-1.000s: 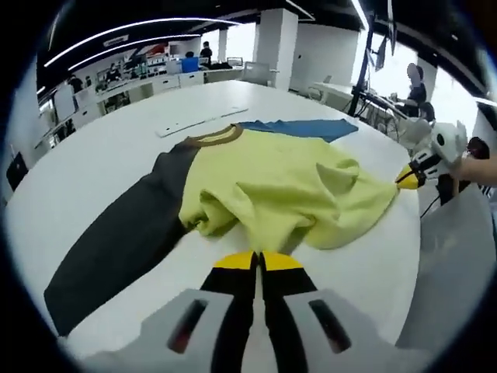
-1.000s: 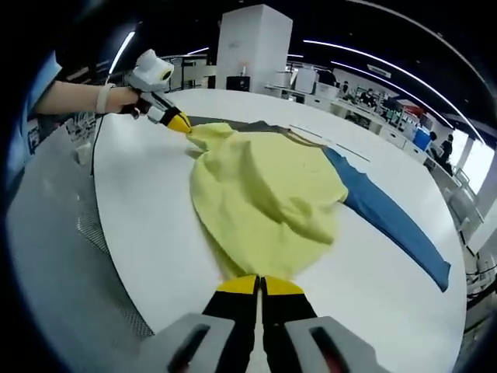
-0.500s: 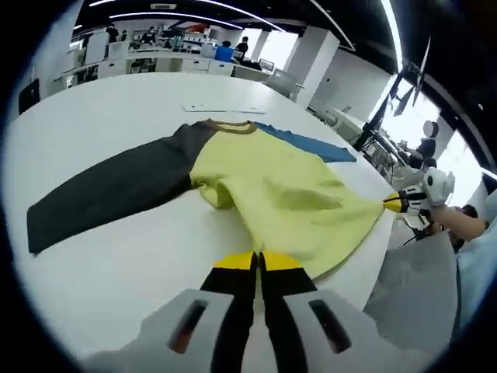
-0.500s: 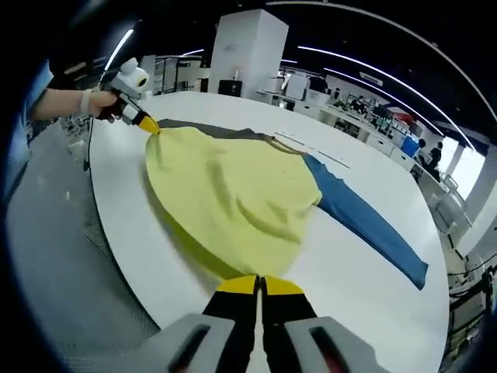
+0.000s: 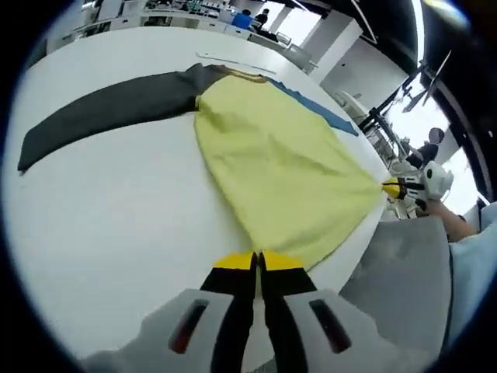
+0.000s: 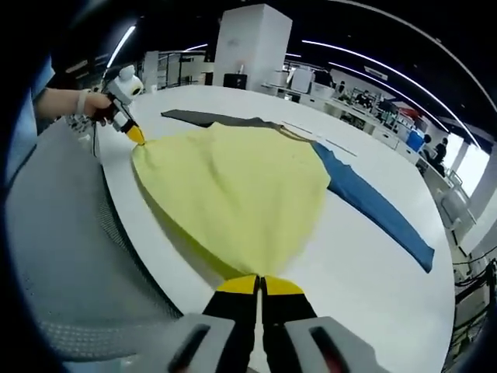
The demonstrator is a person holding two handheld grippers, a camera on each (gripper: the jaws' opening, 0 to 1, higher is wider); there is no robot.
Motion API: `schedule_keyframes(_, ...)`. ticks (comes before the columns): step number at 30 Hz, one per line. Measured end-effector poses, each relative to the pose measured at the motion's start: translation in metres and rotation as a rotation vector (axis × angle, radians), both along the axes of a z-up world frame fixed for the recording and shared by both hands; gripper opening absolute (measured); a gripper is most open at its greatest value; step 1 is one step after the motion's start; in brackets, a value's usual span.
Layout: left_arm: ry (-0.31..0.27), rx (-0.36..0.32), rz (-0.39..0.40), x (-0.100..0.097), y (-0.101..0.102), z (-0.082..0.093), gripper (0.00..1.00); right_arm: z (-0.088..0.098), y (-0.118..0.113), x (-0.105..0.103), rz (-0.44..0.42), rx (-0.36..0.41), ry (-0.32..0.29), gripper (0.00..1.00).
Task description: Fold the garment on the visible template until the final outline fits inside the template.
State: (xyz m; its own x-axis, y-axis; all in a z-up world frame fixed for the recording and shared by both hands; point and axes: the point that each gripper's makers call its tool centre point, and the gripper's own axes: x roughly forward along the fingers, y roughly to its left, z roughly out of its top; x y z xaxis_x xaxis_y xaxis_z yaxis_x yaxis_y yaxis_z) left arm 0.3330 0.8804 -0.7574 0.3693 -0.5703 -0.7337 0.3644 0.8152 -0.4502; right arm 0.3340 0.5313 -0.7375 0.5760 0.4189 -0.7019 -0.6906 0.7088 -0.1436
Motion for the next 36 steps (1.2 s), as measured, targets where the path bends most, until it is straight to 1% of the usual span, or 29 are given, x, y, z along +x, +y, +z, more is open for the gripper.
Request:
schedule_keyframes(4, 0.034, 0.000, 0.013, -0.005, 0.002, -0.006, 0.00, -0.005, 0.001, 0.000, 0.012, -0.006, 0.011, 0.00)
schedule_keyframes(7, 0.041, 0.001, 0.025, -0.006, 0.003, -0.010, 0.00, -0.009, 0.001, -0.001, 0.017, -0.009, 0.023, 0.00)
schedule_keyframes(11, 0.027, 0.018, 0.020, -0.006, 0.002, -0.014, 0.00, -0.012, 0.001, -0.002, 0.018, -0.009, 0.031, 0.00)
schedule_keyframes(13, 0.017, 0.011, 0.021, -0.006, 0.002, -0.012, 0.00, -0.015, 0.000, -0.002, 0.019, -0.011, 0.036, 0.00)
schedule_keyframes(16, -0.017, 0.012, 0.003, -0.006, 0.001, -0.011, 0.00, -0.017, 0.001, -0.003, 0.017, -0.004, 0.046, 0.00)
schedule_keyframes(17, -0.020, 0.011, 0.006, -0.007, 0.001, -0.011, 0.00, -0.019, 0.001, -0.003, 0.015, 0.005, 0.059, 0.00)
schedule_keyframes(18, -0.026, 0.010, 0.004, -0.007, 0.001, -0.011, 0.01, -0.021, 0.001, -0.006, 0.006, 0.023, 0.088, 0.00)
schedule_keyframes(19, -0.037, -0.004, -0.006, -0.009, -0.001, -0.009, 0.04, -0.022, 0.002, -0.007, -0.024, 0.054, 0.112, 0.03)
schedule_keyframes(20, -0.038, -0.016, -0.006, -0.009, -0.003, -0.008, 0.07, -0.021, 0.003, -0.006, -0.038, 0.086, 0.110, 0.10)
schedule_keyframes(21, -0.046, -0.025, -0.002, -0.009, -0.004, -0.006, 0.12, -0.017, 0.006, -0.003, -0.051, 0.136, 0.097, 0.22)
schedule_keyframes(22, -0.059, -0.033, 0.002, -0.009, -0.005, -0.003, 0.18, -0.015, 0.005, -0.003, -0.079, 0.178, 0.109, 0.29)
schedule_keyframes(23, -0.060, -0.036, 0.000, -0.010, -0.007, -0.001, 0.22, -0.013, 0.005, -0.003, -0.090, 0.199, 0.117, 0.33)
schedule_keyframes(24, -0.085, -0.033, -0.009, -0.011, -0.009, 0.002, 0.28, -0.010, 0.005, -0.003, -0.099, 0.224, 0.121, 0.37)
schedule_keyframes(25, -0.116, -0.029, -0.021, -0.009, -0.010, 0.004, 0.37, -0.007, 0.005, -0.002, -0.101, 0.243, 0.111, 0.41)
schedule_keyframes(26, -0.147, -0.028, -0.031, -0.008, -0.011, 0.007, 0.45, -0.004, 0.005, 0.001, -0.122, 0.267, 0.104, 0.46)
schedule_keyframes(27, -0.178, -0.028, -0.020, -0.004, -0.010, 0.009, 0.55, -0.002, 0.003, 0.002, -0.134, 0.270, 0.101, 0.56)
schedule_keyframes(28, -0.193, -0.017, -0.016, -0.002, -0.008, 0.010, 0.67, 0.000, 0.003, 0.002, -0.138, 0.276, 0.100, 0.63)
schedule_keyframes(30, -0.242, -0.009, -0.021, 0.002, -0.007, 0.016, 0.83, 0.003, 0.004, 0.004, -0.152, 0.289, 0.098, 0.74)
schedule_keyframes(31, -0.238, -0.009, -0.020, 0.001, -0.006, 0.017, 0.91, 0.004, 0.004, 0.005, -0.162, 0.288, 0.096, 0.77)
schedule_keyframes(33, -0.263, -0.010, -0.002, 0.007, -0.001, 0.023, 0.98, 0.009, 0.005, 0.008, -0.175, 0.284, 0.078, 0.87)
schedule_keyframes(36, -0.280, -0.005, -0.003, 0.013, 0.008, 0.031, 0.99, 0.018, 0.008, 0.013, -0.199, 0.284, 0.060, 1.00)
